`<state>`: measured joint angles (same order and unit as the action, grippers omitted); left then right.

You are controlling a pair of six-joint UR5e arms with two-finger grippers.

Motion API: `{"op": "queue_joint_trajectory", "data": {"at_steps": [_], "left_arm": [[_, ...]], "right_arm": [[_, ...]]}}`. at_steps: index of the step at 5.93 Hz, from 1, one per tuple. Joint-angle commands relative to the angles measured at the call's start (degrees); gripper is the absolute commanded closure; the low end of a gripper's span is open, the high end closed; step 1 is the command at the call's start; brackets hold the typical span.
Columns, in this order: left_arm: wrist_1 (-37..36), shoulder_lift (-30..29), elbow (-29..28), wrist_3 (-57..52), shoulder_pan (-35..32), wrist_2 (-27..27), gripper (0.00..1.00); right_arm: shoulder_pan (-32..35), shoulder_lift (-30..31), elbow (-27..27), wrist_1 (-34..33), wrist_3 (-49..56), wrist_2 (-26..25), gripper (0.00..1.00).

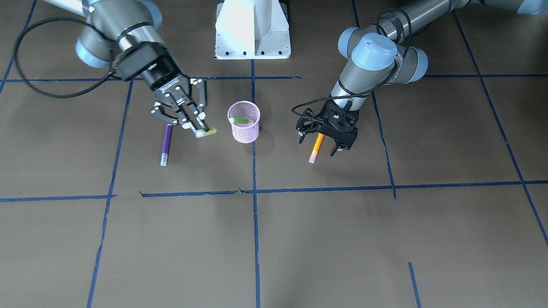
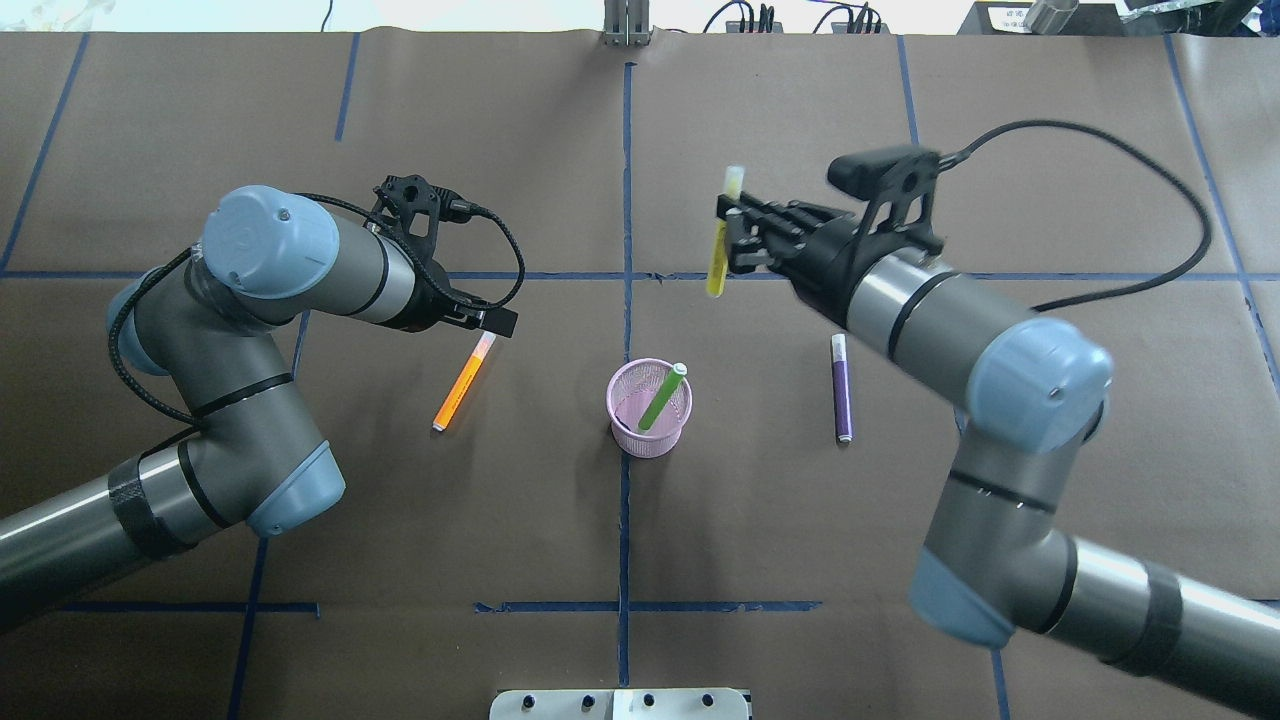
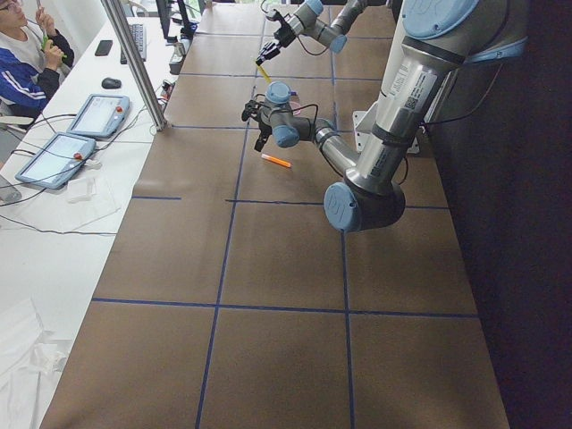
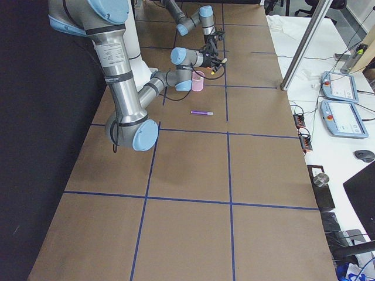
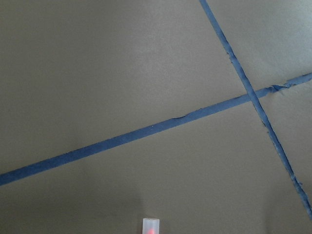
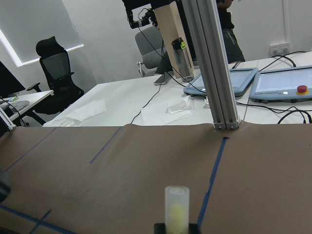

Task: Collect pens into pen holder
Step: 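Carry the yellow highlighter to the cup with right gripper while left moves over orange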

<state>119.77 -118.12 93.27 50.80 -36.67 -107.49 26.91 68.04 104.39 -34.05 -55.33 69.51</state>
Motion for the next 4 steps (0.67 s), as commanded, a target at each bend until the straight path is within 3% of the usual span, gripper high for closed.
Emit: {"op": "queue_joint_trajectory", "data": {"at_steps": [1,4], "left_arm": [[0.02,-0.01,-0.19,0.0,0.37,0.09,0.02],[0.2,-0.01,-0.28,0.0,1.08,0.18,0.02]], "right_arm": [[-3.26,-1.42,-0.06,-0.22,0.22,-3.06,1.0],[-8.08,-1.86,-0.24,-0.31,0.39,-3.32,1.0]]}}
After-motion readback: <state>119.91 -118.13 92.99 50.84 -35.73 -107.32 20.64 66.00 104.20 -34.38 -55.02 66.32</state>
